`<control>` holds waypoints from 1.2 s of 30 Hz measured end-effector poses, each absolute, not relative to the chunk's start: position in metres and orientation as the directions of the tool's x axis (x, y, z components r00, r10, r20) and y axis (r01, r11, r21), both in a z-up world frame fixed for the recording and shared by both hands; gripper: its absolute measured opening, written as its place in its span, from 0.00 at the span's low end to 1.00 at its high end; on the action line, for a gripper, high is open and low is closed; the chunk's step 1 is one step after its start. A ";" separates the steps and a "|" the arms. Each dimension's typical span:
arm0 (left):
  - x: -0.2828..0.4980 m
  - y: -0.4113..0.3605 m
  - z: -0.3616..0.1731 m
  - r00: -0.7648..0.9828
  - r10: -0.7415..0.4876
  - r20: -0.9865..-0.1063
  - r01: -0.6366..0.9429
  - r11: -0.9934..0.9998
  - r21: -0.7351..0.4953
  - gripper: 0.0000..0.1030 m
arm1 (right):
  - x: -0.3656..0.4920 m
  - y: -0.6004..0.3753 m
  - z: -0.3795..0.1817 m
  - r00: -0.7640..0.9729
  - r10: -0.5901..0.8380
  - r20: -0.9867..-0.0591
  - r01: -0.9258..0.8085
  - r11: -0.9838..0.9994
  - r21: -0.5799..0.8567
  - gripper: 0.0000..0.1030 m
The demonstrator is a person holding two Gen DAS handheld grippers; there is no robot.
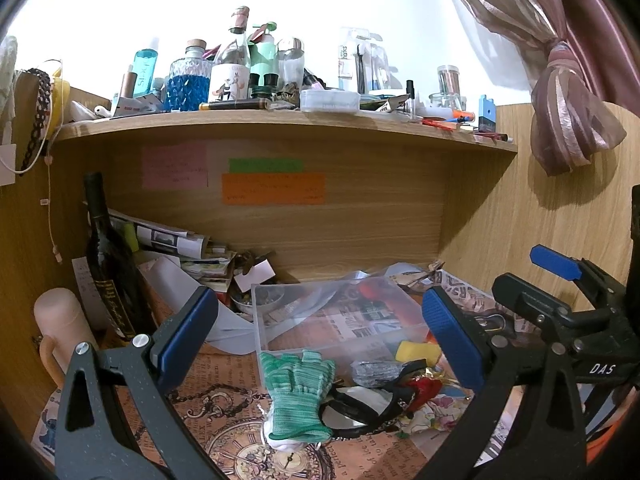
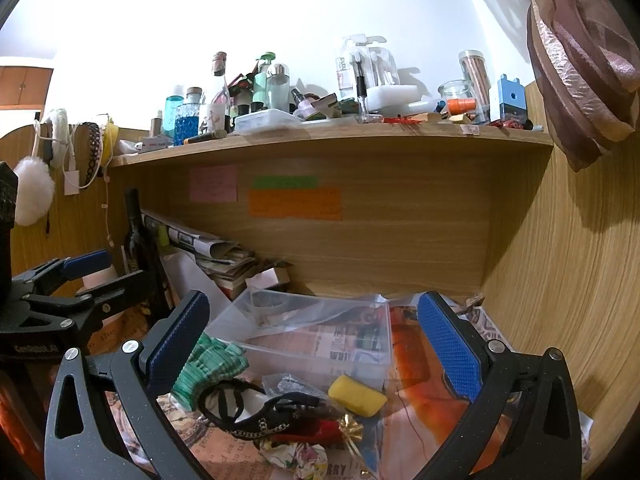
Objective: Organize soft objects
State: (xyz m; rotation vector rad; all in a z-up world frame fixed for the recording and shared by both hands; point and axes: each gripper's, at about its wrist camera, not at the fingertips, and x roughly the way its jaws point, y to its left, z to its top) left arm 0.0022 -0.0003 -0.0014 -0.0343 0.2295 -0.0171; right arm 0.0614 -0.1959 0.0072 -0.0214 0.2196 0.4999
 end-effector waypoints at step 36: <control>0.001 -0.004 -0.001 0.974 -0.025 -0.225 0.019 0.999 -0.030 1.00 | 0.058 -0.200 0.009 0.856 0.478 -0.200 -0.479 0.877 0.044 1.00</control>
